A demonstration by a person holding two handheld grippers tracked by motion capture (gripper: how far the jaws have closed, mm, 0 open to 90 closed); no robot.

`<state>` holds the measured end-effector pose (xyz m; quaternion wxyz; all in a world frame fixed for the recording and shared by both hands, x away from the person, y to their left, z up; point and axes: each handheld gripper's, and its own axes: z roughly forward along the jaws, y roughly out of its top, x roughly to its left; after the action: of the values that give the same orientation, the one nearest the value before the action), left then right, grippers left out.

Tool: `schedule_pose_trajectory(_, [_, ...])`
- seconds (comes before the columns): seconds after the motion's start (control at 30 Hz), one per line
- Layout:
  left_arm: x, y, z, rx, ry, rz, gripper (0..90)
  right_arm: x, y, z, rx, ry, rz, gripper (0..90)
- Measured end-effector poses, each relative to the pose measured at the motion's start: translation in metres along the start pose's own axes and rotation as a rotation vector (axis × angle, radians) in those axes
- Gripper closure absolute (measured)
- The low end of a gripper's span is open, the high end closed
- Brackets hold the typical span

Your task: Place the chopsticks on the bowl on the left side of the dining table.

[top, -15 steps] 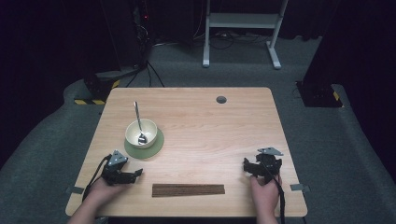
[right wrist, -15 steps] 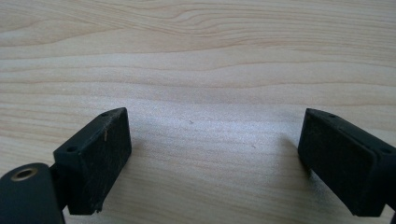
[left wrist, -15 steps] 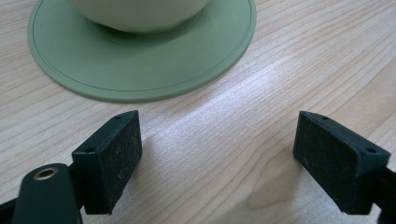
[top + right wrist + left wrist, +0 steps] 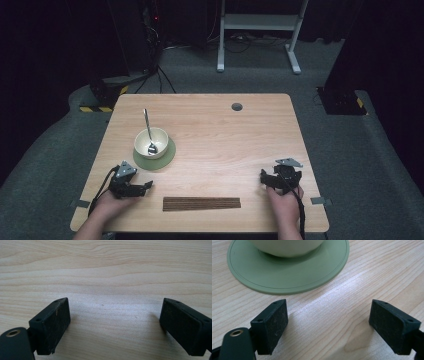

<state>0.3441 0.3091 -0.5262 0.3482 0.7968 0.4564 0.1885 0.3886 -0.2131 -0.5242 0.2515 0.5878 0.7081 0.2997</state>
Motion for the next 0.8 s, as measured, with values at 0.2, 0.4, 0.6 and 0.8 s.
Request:
schedule_pose_trajectory(0.2, [-0.001,0.000,-0.001,0.004,0.001,0.002,15.1,-0.001,0.000,-0.001,-0.004,-0.001,-0.015,10.2])
schedule_pose_trajectory(0.4, [-0.002,0.006,-0.003,0.042,-0.015,-0.009,15.3,0.001,0.000,-0.009,-0.013,0.011,-0.023,10.3])
schedule_pose_trajectory(0.6, [-0.006,0.013,-0.010,0.027,-0.044,-0.002,16.4,0.008,-0.003,-0.012,-0.001,0.047,-0.043,10.4])
schedule_pose_trajectory(0.8, [-0.019,0.023,-0.018,-0.032,-0.081,0.017,17.5,0.014,-0.006,-0.012,0.007,0.072,-0.060,10.4])
